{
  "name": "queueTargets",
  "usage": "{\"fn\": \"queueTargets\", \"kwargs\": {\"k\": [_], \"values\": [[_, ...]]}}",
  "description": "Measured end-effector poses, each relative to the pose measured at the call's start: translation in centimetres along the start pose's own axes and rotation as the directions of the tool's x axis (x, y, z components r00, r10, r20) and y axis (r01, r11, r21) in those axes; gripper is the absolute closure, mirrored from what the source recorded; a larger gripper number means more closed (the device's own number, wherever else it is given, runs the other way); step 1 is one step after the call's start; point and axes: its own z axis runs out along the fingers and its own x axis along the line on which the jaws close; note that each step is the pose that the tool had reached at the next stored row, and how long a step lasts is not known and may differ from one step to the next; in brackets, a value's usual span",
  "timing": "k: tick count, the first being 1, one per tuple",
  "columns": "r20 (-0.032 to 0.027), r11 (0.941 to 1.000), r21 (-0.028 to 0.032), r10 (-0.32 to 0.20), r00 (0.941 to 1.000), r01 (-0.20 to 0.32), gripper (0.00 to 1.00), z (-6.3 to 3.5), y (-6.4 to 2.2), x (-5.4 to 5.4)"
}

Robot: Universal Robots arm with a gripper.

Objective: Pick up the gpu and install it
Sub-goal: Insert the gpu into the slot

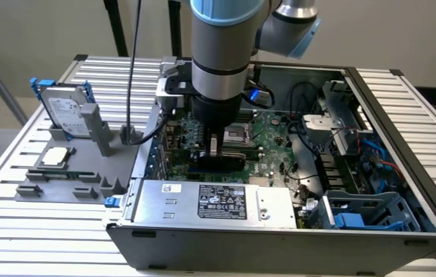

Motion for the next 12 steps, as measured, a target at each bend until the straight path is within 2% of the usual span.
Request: {"fn": "queueTargets", "kwargs": {"k": [7,12], "values": [[-0.0001,1.0,-0.0002,0.0,1.0,0.0,0.73,0.68,-0.01,0.04],[0.0002,1.0,-0.0006,0.0,1.0,0.0,0.73,0.65,-0.01,0.04]]}}
